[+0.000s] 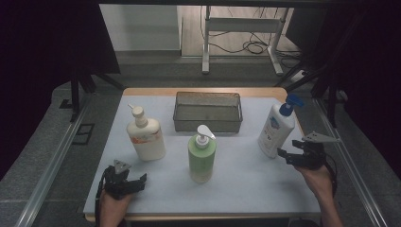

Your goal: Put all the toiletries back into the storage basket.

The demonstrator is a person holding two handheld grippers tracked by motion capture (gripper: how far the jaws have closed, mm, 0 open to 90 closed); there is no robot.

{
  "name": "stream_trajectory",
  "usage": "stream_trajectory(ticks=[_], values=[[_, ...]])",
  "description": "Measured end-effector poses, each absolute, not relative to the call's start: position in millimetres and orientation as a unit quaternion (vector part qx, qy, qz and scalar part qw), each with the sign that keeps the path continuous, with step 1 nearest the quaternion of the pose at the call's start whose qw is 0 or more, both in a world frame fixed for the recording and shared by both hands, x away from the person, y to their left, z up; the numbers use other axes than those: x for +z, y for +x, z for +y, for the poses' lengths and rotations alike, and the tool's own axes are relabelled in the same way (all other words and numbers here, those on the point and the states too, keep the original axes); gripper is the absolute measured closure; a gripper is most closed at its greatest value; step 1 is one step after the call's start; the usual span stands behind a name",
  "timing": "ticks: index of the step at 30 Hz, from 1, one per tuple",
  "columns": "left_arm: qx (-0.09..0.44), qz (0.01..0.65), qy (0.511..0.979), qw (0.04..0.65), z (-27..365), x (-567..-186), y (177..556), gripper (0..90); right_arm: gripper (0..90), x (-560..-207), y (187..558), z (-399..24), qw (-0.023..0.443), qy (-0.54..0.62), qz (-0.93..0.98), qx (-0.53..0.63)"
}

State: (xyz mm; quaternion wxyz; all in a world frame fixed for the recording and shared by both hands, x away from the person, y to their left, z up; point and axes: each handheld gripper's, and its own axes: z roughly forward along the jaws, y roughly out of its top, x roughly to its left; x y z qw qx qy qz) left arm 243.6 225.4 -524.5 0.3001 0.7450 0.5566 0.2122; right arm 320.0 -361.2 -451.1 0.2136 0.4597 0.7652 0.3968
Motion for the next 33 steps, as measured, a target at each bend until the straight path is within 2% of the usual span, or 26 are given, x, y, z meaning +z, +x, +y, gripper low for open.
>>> stream_trajectory(ticks=[13,33], values=[[0.212,0.556,0.746,0.3,225.7,-524.5,243.6,11.8,21.2,-422.6,342.5,-341.0,0.242,0.452,0.758,0.402],[0.212,0.556,0.746,0.3,225.7,-524.5,243.6,11.7,24.5,-418.1,369.4,-322.4,0.273,0.471,0.743,0.39]])
